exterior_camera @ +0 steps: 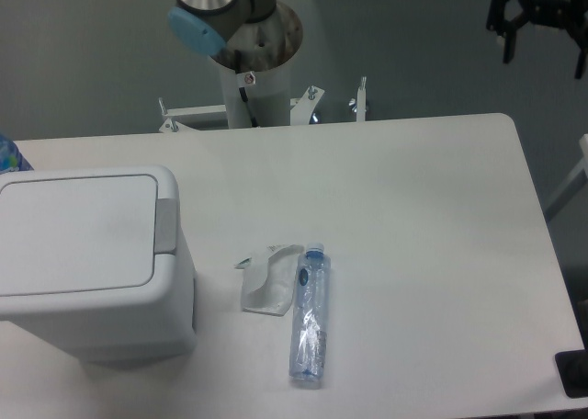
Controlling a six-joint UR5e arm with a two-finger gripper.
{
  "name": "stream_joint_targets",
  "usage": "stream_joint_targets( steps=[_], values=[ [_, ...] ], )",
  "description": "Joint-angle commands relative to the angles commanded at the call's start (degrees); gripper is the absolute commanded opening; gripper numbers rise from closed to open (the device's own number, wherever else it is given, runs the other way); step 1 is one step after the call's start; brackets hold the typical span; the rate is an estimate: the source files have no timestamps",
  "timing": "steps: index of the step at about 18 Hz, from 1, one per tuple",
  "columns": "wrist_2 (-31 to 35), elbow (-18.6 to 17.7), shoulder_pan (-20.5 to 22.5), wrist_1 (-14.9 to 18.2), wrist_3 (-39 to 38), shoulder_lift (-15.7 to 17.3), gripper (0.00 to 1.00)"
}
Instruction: Open the trash can
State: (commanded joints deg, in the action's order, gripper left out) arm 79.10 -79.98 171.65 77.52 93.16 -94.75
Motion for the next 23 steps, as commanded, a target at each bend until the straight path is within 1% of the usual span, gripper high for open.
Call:
stream_joint_targets(
  steps=[3, 5, 7, 9, 11, 14, 17, 19, 21, 23],
  values=[
    [0.00, -0.18, -0.88, 0.00, -1.49, 0.00, 1.00],
    [0.00, -0.26, -1.84, 0.00, -4.38, -0.09, 1.00],
    [-0.09, -0.18, -3.33, -0.26, -10.86, -0.17, 1.00],
    [-0.17, 0.00, -6.75, -1.05, -18.59, -0.44, 1.00],
    [-0.79, 0.09, -9.31, -2.37, -26.50, -0.88, 1.00],
    [-5.52, 0.00, -11.25, -3.16, -37.67, -1.41, 1.00],
    [-9.74, -0.26, -12.74, -3.69, -46.55, -1.15, 1.00],
    [-11.42, -0.44, -13.71, -4.04, -52.89, -1.05, 1.00],
    [-11.34, -0.35, -15.73, -4.13, -54.58, -1.14, 1.00],
    [-11.69, -0.35, -16.17, -4.04, -54.67, -0.97, 1.00]
  ],
)
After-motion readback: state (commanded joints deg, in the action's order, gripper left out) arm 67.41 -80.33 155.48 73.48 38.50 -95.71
